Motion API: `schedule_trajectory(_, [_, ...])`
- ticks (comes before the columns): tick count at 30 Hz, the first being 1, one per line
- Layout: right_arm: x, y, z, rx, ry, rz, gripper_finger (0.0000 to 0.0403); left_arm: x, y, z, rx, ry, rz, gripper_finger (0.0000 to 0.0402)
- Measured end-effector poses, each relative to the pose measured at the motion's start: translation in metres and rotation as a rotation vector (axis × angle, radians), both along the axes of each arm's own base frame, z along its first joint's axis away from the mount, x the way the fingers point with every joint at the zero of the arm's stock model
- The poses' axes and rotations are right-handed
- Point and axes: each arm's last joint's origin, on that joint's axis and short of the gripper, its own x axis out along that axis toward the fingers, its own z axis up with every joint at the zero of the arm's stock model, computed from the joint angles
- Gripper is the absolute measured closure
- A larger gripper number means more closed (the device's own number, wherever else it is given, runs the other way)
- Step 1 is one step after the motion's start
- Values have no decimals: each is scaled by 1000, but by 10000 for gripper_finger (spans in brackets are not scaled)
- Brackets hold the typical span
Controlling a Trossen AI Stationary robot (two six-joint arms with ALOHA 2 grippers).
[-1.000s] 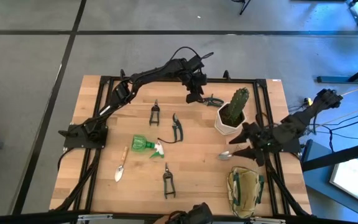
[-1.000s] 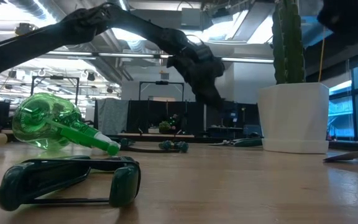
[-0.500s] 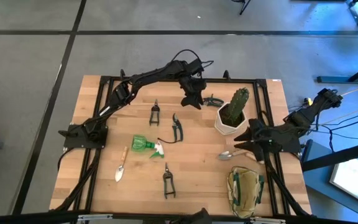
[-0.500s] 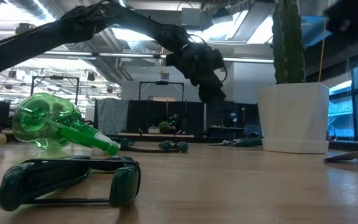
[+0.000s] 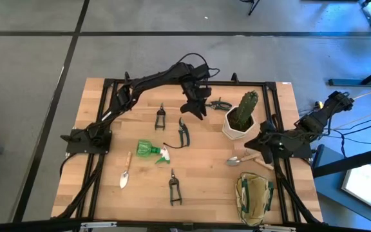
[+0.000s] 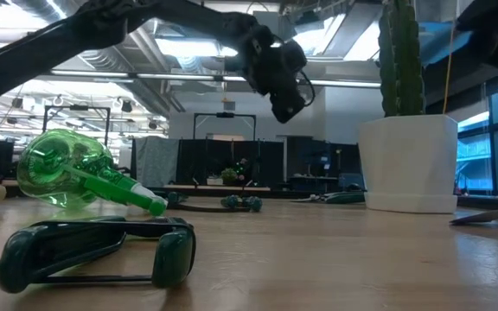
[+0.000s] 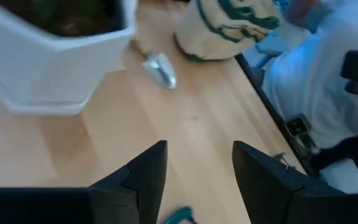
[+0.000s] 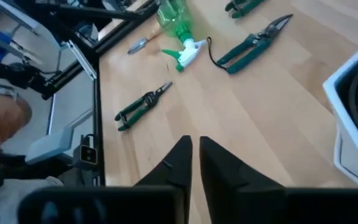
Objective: Pick & Place Garden tools in Gardening bag
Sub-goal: Put the top right hand pruner into the white bag
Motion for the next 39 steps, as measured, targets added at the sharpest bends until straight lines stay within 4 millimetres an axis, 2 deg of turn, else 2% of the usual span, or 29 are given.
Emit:
schedule_trajectory(6, [-8, -8, -1, -14, 71, -93, 379, -7, -24, 16, -104, -70, -128, 239])
schedule_trajectory(13, [-9, -9, 0, -30, 69, -97, 380, -13, -53, 34, -158, -125, -230, 262])
schedule_trajectory(19, [-9, -9, -1, -49, 69, -96, 380, -8, -91, 51, -154, -162, -304, 296])
schedule_trajectory(23, [-9, -9, -1, -66, 68, -90, 380, 4, -119, 59, -112, -184, -326, 331])
schedule_trajectory(27, [-9, -9, 0, -84, 66, -81, 380, 18, -141, 64, 60, -174, -245, 373])
schedule_trajectory(30, [-9, -10, 0, -97, 64, -77, 380, 28, -149, 68, 156, -189, -152, 396])
schedule_trajectory(34, [-9, -10, -1, -110, 65, -75, 380, 37, -146, 73, 182, -211, -23, 397])
schedule_trajectory(39, [-9, -10, -1, -129, 64, -79, 380, 47, -142, 62, 310, -177, 202, 399])
